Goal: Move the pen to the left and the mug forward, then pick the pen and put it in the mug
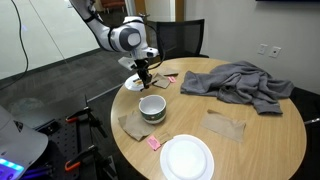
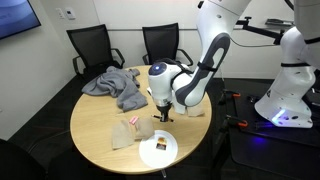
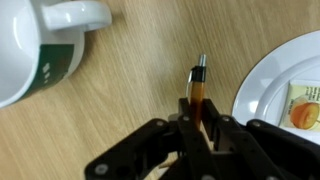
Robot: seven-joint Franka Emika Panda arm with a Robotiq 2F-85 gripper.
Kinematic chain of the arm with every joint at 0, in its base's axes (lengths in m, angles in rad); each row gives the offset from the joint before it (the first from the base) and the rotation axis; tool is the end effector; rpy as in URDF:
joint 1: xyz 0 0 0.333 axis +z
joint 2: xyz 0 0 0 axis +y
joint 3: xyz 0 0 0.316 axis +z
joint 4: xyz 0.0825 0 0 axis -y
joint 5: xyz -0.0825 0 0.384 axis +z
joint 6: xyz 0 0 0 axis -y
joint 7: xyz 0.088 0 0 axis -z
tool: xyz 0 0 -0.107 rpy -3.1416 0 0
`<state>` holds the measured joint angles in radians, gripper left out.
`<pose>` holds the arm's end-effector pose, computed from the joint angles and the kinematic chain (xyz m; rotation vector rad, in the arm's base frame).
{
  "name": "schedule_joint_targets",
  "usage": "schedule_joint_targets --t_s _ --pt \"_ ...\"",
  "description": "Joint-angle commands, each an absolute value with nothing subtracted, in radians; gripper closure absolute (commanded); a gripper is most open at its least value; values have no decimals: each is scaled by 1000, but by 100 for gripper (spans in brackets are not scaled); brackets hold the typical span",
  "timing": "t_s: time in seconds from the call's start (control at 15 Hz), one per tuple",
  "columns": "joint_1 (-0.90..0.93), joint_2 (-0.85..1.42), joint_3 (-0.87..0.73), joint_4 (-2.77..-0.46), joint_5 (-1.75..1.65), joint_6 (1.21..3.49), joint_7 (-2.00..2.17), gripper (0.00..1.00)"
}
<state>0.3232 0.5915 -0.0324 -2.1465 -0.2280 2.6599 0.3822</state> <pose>0.5254 0.1630 0.1148 3.0004 0.1800 -0.0546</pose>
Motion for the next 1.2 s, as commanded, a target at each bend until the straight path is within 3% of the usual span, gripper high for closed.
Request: schedule_joint_targets --t_s 0.0,0.2,0.27,0.4,0.8,0.87,1.13 --pt "333 624 -50 -2158 -207 2751 393 96" --pt "337 635 -50 -2160 -184 2739 381 96" --pt "344 631 -55 -2162 -183 2728 387 58" --pt "356 608 -61 -2177 -191 2726 389 52" --pt "447 479 -147 -2243 -272 2722 427 6" --pt "454 457 -155 -2253 -286 2724 426 1" --pt "455 356 -157 -2279 -354 2711 415 0"
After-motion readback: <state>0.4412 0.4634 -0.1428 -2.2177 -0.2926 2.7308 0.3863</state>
